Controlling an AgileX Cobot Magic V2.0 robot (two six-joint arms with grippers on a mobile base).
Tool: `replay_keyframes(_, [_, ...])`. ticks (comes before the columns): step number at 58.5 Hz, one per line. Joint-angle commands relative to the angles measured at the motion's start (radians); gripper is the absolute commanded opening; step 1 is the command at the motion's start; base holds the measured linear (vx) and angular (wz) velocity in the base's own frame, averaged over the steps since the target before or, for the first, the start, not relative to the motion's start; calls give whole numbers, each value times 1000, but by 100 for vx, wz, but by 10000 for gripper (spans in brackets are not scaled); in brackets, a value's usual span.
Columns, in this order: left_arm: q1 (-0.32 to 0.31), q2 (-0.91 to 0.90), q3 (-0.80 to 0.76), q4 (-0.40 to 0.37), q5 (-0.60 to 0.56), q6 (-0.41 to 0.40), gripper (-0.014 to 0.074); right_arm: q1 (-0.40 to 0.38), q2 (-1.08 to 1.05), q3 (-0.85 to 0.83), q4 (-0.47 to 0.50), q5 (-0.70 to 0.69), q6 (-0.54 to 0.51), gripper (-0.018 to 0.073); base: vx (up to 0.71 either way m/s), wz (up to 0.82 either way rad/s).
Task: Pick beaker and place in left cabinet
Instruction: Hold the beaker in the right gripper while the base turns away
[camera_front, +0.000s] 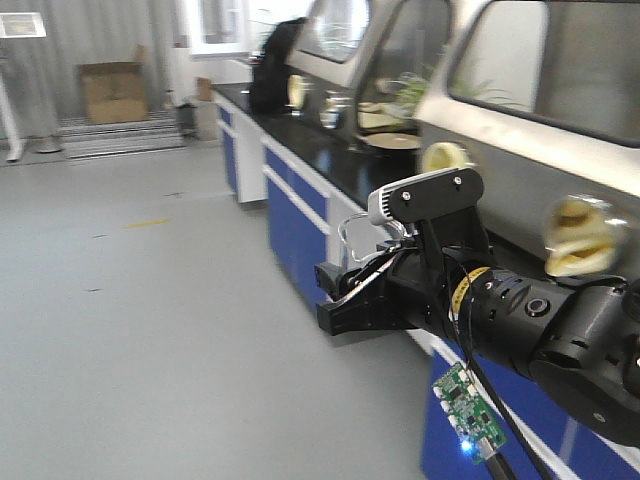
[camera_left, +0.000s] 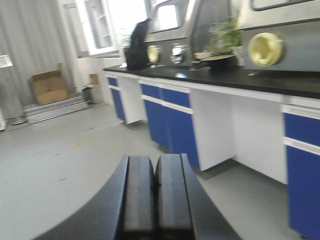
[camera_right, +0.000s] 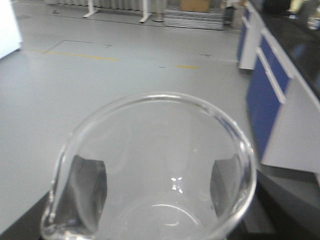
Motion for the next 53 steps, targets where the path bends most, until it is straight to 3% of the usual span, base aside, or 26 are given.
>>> replay_keyframes(1, [-1,-19,16,-3,-75,-3,1,-4,-38,-33,-6,-75,1,-8,24,63])
replay_keyframes(28, [-1,-19,16,-3,-75,-3,1,-4,-38,-33,-6,-75,1,-8,28,53])
replay_keyframes(53, [-1,-19,16,-3,-75,-3,1,-4,-38,-33,-6,-75,1,-8,38,22])
